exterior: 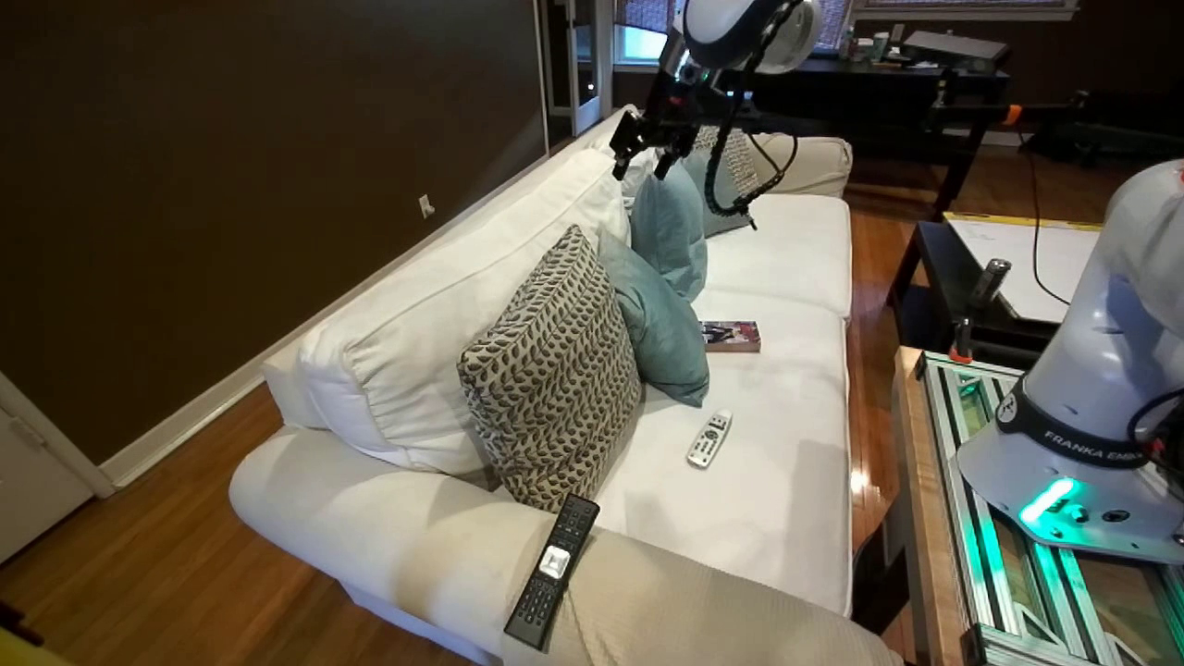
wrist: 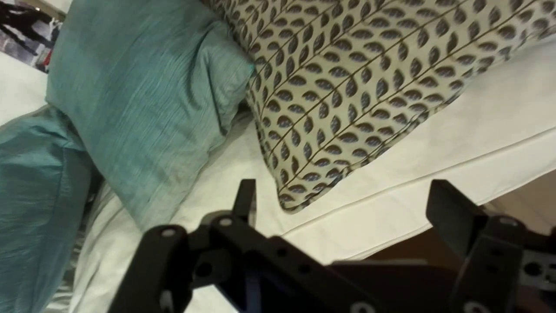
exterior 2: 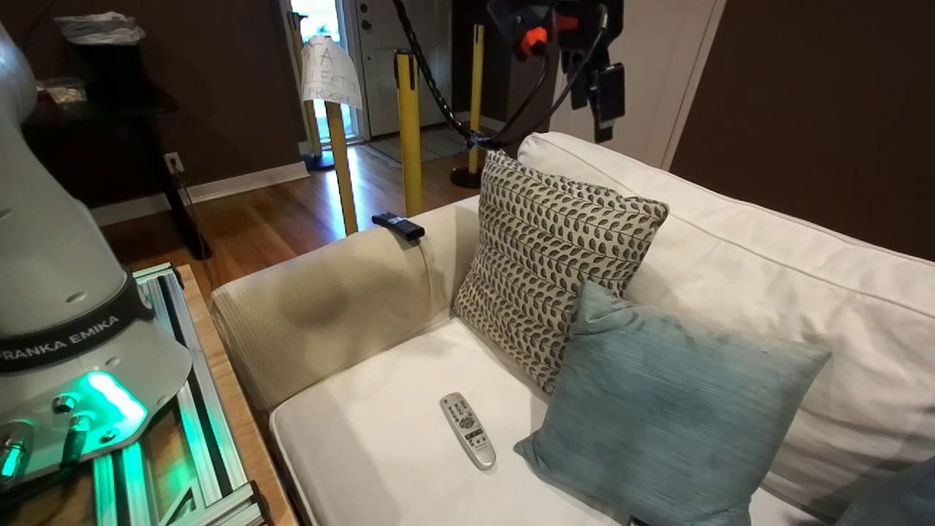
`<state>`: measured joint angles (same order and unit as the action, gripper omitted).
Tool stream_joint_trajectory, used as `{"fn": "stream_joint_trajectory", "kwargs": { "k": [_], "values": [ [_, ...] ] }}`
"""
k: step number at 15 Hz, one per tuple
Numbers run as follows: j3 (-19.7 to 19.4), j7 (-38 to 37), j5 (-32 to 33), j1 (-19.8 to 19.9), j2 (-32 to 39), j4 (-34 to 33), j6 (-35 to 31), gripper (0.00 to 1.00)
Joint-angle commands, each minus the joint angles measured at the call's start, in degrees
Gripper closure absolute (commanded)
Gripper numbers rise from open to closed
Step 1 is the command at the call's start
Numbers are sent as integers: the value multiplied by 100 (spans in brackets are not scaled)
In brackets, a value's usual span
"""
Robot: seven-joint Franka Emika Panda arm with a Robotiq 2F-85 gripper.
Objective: Swap the blue pillow and the cheetah print pillows' places
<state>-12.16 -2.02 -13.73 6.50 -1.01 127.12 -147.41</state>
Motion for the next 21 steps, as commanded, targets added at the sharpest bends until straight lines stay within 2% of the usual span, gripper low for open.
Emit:
{"fn": "stream_joint_trajectory", "kwargs": {
  "k": [1,5,12,16,17,18,21],
  "values": [
    [19,991,-391,124,-475,118,1268,0],
    [113,258,714,258,-684,54,2167,0],
    [374,-686,1991,273,-1051,207,2177,0],
    [508,-1075,2365,278,-1263,341,2135,0],
    [519,-1116,2387,277,-1287,397,2031,0],
    [457,-889,2187,247,-1050,122,2115,0],
    [490,-967,2233,250,-1149,212,2112,0]
  ]
}}
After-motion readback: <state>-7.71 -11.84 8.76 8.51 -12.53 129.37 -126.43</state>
